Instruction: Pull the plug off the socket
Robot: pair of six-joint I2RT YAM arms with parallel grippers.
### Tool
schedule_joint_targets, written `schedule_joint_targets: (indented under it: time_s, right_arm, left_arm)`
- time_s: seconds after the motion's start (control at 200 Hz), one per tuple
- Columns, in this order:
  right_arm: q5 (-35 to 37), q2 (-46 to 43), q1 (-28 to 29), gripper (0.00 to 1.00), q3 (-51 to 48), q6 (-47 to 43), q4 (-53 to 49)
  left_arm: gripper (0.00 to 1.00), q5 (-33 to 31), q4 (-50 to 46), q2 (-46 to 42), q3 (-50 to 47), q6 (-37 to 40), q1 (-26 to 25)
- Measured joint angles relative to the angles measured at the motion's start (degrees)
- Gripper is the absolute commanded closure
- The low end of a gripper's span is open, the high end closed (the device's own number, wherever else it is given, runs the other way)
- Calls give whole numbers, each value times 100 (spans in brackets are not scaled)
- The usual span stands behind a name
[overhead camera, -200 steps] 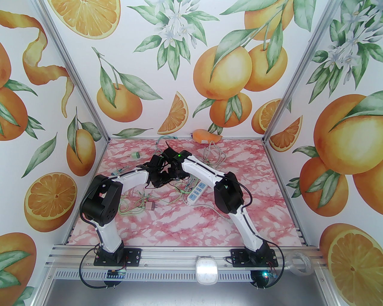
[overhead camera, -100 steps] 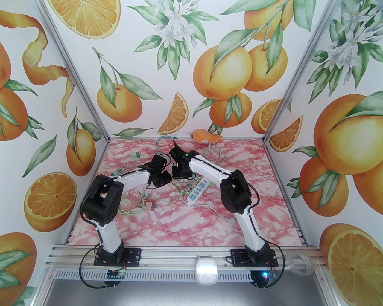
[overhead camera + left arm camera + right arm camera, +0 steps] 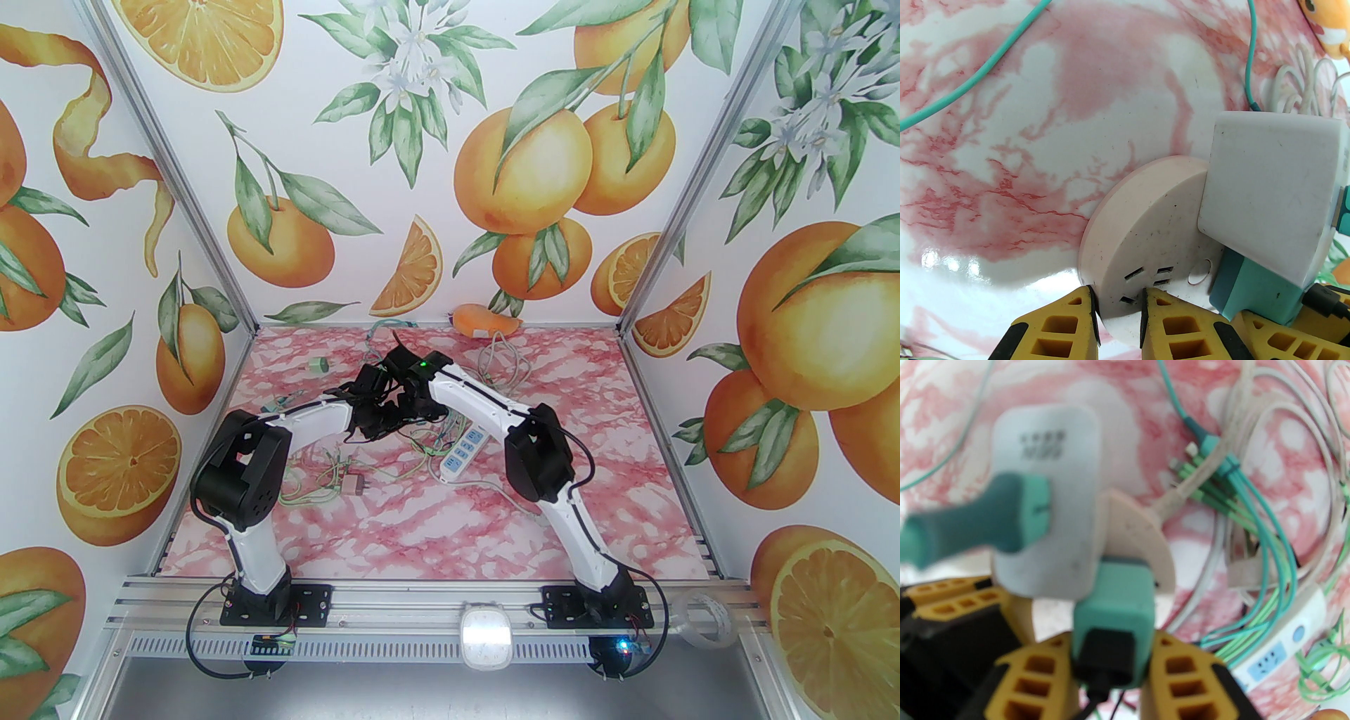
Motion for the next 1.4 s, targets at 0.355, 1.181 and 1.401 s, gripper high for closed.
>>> schedule_joint_targets:
  time_s: [0.355, 1.181, 1.401]
  right_arm:
    - [-9, -129, -33, 73, -280, -46, 197]
    - [13, -15, -66, 72, 109, -72, -210]
    - [-37, -66, -103, 73, -52, -103, -107]
  left_arm:
    - [77, -4, -4, 15, 24, 2, 0]
    - [77, 24, -33, 120, 166, 111, -57]
    - [77, 13, -46, 127, 179, 118, -59]
